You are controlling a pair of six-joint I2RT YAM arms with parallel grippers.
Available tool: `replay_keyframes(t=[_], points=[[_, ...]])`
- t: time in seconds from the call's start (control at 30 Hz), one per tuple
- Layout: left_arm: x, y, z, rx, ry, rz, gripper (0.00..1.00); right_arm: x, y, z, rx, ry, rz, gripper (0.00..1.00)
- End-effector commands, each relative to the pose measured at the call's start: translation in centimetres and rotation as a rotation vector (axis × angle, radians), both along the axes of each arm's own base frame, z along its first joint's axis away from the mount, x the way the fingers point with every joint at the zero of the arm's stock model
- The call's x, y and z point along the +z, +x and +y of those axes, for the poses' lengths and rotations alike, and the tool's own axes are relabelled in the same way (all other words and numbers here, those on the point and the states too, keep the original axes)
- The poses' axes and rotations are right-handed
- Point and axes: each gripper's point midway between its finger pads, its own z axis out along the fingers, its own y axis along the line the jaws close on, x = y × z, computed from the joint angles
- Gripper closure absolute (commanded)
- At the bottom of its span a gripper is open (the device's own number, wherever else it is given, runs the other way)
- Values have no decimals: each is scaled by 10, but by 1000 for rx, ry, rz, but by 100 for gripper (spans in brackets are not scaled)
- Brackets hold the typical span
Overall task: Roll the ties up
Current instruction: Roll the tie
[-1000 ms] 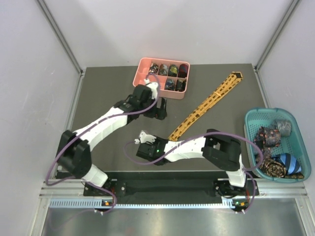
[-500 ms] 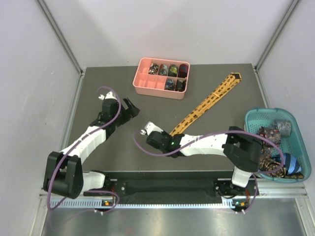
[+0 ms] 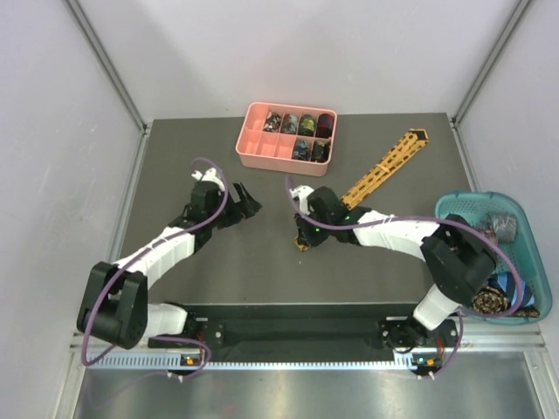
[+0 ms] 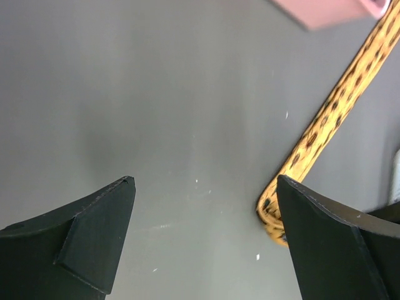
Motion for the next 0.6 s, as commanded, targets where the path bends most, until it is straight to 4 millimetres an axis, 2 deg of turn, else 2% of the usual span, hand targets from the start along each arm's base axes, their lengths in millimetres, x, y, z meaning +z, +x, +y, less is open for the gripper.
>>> replay_keyframes(t=[0.0,0.03,0.07,0.1,0.13,0.2,0.23,0.4,0.57], points=[[14,3,-23,-95,50,-103,1,26,-10,20,99,253,144,99],[18,0,-36,-132,75,-123,1,26,-9,20,99,277,168,99],[18,-1,-40,-167,117,-146,1,28,-12,20,122,308,202,99],[17,-3,-42,-172,155,-150,1,24,-5,14,105,314,226,99],[18,-9,-58,-223,175,-166,1,23,-7,13,123,322,249,99],[19,-10,-65,-254,246,-202,1,20,0,9,119,330,274,100],[15,-18,-77,-305,261,-204,1,21,-2,10,143,350,300,100],[3,-27,-100,-442,350,-237,2,11,10,-1,152,407,399,100],[0,-39,-121,-578,384,-280,3,11,19,-1,176,458,452,100]])
